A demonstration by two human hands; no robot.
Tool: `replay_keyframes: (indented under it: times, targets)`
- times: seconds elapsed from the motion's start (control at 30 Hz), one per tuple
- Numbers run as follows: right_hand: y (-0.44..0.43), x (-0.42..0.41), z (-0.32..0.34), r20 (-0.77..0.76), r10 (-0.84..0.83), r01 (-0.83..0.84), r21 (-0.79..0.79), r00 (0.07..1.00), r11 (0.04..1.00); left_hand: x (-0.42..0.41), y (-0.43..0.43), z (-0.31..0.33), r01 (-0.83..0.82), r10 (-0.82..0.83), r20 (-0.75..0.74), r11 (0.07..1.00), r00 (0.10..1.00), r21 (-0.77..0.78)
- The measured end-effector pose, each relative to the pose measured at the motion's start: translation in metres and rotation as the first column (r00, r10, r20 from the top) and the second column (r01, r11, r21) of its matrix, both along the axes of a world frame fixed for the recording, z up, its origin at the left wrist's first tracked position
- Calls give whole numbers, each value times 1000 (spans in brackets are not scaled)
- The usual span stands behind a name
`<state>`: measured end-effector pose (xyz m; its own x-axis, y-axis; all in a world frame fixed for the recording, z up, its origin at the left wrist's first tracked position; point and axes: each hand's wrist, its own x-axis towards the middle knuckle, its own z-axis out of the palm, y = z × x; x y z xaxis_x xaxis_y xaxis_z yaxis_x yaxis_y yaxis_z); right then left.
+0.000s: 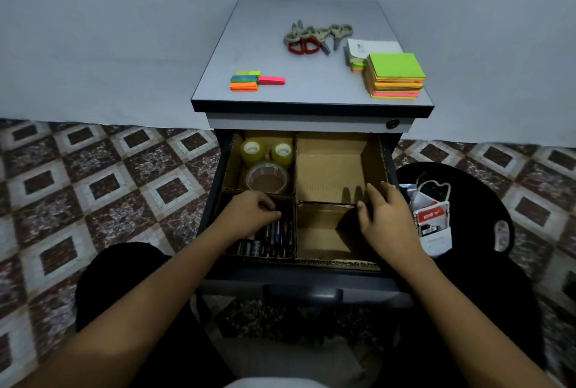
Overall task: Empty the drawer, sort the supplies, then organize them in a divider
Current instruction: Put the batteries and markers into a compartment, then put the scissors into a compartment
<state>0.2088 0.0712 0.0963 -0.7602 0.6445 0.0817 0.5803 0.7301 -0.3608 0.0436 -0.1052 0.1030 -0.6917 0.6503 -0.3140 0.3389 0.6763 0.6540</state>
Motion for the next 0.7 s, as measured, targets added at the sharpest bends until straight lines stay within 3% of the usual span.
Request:
replay_keyframes:
  times: [0.3,0.5,0.7]
  targets:
    - [14,-53,84,-223,168,-177,-19,960,984,-23,23,94,178,-141,-195,966,970,188]
    - [47,-110,140,-309,214,-215,34,927,976,-63,78,143,72,21,-288,949,957,308]
    - [90,-170,172,-242,210,-209,29,947,977,-121,134,164,-16,119,-302,946,946,322]
